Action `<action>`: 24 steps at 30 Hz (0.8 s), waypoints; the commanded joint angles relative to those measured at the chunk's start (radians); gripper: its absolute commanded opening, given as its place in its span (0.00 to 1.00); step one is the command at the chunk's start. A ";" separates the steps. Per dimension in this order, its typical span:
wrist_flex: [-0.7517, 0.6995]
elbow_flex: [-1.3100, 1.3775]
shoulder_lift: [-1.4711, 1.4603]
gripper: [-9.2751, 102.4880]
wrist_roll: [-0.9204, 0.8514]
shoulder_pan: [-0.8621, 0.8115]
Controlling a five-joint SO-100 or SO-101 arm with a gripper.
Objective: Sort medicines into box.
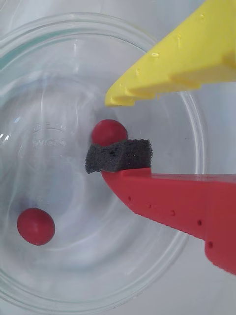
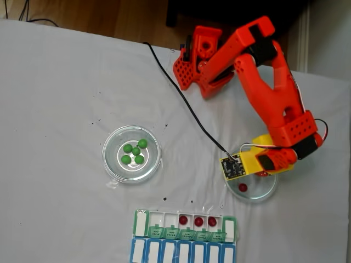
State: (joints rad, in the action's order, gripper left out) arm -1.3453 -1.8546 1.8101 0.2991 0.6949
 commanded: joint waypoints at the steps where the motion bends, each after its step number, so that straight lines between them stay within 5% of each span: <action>1: 0.021 -0.002 0.023 0.21 -0.002 0.017; 24: 0.034 0.021 0.017 0.28 0.009 0.063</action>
State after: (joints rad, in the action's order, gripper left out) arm -1.2901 -1.8669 1.7610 0.3007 0.7225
